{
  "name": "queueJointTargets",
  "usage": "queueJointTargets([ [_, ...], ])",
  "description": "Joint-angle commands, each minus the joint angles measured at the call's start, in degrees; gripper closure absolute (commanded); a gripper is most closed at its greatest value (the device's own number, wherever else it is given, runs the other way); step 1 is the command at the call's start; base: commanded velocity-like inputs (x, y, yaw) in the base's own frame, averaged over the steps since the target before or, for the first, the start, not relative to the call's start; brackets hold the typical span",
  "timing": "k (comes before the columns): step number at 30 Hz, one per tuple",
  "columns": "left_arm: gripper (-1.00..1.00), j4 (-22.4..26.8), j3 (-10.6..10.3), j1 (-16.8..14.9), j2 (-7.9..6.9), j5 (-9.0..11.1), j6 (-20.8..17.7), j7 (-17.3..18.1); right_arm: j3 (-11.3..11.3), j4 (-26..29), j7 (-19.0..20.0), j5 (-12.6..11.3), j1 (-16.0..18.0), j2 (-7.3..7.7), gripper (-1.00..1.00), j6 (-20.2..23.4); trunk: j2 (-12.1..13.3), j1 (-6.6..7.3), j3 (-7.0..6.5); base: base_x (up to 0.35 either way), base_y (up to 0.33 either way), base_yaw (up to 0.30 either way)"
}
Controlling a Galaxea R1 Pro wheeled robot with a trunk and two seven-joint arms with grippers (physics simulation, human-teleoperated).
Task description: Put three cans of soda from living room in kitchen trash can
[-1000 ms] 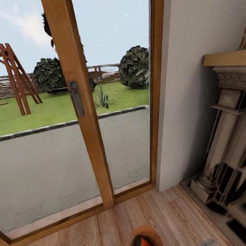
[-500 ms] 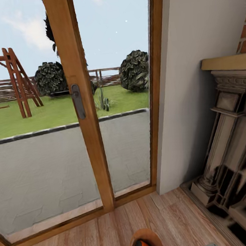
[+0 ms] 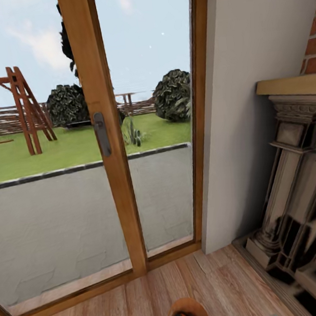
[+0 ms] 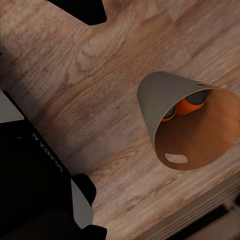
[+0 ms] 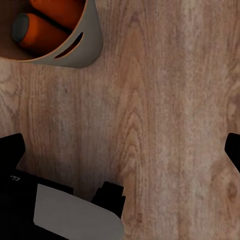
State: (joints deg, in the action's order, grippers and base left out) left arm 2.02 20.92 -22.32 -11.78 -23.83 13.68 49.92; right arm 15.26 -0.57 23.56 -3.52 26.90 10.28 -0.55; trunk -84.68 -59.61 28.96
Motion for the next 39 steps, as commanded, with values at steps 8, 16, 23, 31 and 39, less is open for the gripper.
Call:
queueJointTargets([
  [8,-1.0,0.0,-0.01,0.0,0.0,0.0,-0.05,0.0,0.02,-0.04,-3.81,-0.04,0.0,-0.1,-1.0,-0.05,0.0,0.0,-0.28,0.0,0.0,0.0],
  [16,-1.0,0.0,-0.01,0.0,0.0,0.01,-0.06,0.0,0.03,-0.08,-15.47,-0.09,0.0,-1.21,-1.0,0.14,0.0,0.0,-0.32,0.0,0.0,0.0],
  [23,-1.0,0.0,-0.01,0.0,0.0,0.01,-0.06,0.0,0.03,-0.3,-16.93,0.05,-0.01,-1.7,-1.0,0.19,0.0,0.0,-0.33,0.0,0.0,0.0],
  [31,-1.0,0.0,-0.01,0.0,0.0,0.01,-0.06,0.0,0.03,-1.97,-17.32,0.16,-0.1,-1.78,-1.0,0.28,0.0,0.0,-0.33,0.0,0.0,0.0],
  [39,-1.0,0.0,-0.01,0.0,0.0,0.01,-0.06,0.0,0.07,-2.22,-17.4,0.34,-2.47,-1.76,-1.0,0.36,0.0,0.0,-0.33,0.0,0.0,0.0],
])
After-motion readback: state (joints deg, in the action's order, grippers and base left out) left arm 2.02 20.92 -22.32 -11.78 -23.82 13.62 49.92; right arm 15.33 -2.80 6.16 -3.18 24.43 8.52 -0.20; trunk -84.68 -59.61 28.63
